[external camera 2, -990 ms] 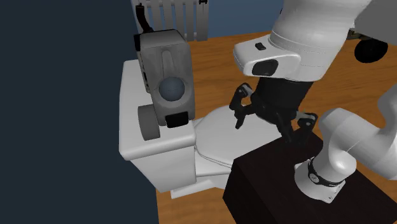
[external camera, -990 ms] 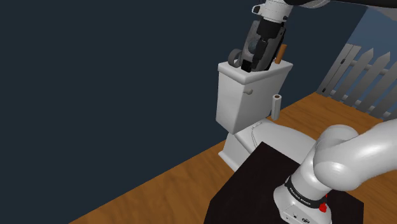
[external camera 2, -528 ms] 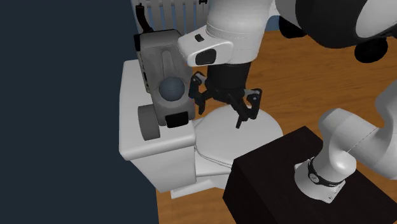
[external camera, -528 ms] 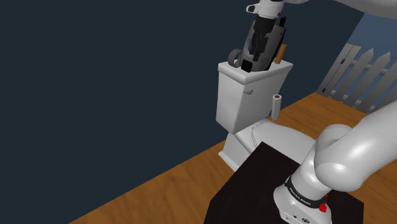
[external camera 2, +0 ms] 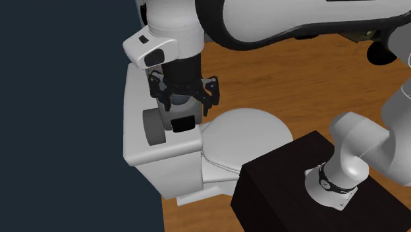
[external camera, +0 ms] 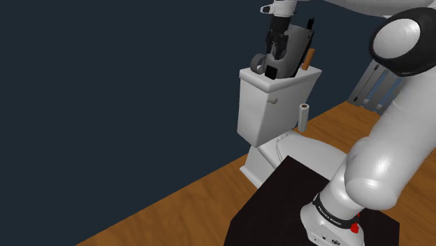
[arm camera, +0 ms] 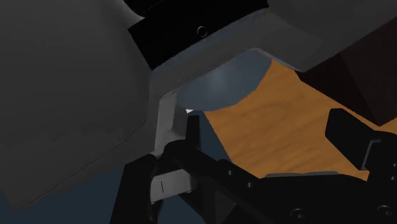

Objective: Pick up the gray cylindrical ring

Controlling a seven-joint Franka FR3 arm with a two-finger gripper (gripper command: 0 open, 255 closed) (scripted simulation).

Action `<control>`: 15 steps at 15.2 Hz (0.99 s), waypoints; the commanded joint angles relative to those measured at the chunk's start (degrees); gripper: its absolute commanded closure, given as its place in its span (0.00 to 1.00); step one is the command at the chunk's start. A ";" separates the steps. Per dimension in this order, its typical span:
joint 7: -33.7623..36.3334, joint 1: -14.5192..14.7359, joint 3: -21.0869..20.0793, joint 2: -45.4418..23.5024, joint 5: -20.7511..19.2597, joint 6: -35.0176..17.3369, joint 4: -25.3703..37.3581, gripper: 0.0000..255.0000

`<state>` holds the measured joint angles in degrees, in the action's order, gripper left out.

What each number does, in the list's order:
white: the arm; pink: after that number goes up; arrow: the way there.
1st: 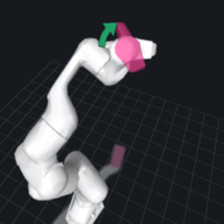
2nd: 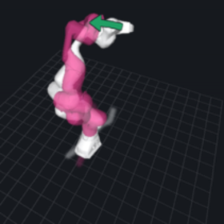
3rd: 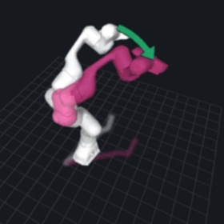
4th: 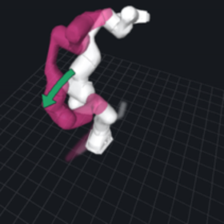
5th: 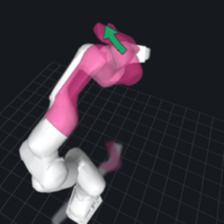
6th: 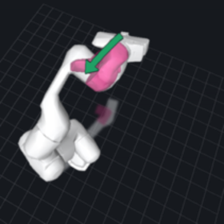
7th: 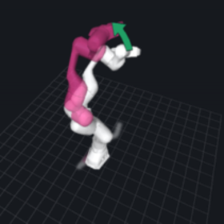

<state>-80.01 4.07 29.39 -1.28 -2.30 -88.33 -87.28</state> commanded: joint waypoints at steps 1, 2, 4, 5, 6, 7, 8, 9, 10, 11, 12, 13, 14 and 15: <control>-6.63 -1.26 0.97 -6.41 2.09 1.37 6.73 0.00; -9.64 -2.30 1.17 -9.67 3.21 2.38 10.54 0.00; -15.31 -4.93 1.13 -16.52 5.52 4.92 19.18 0.00; -17.94 -6.59 0.85 -20.20 6.70 6.55 24.23 0.00; -20.41 -8.49 0.43 -24.20 7.93 8.54 30.04 0.00; -20.49 -8.70 0.25 -24.38 7.92 8.65 30.37 0.00; -20.34 -8.27 0.22 -23.73 7.58 7.46 28.54 0.00; -20.21 -7.86 0.24 -23.15 7.31 6.33 26.83 0.00; -20.08 -7.48 0.26 -22.62 7.06 5.23 25.21 0.00; -19.95 -7.14 0.28 -22.13 6.83 4.17 23.68 0.00; -19.82 -6.83 0.29 -21.69 6.62 3.14 22.21 0.00; -19.70 -6.54 0.29 -21.29 6.42 2.14 20.82 0.00; -19.51 -6.13 0.29 -20.72 6.15 0.61 18.73 0.00; -19.51 -6.13 0.29 -20.72 6.15 0.61 18.73 0.00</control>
<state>-99.66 -2.25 29.69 -22.21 3.97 -87.14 -67.79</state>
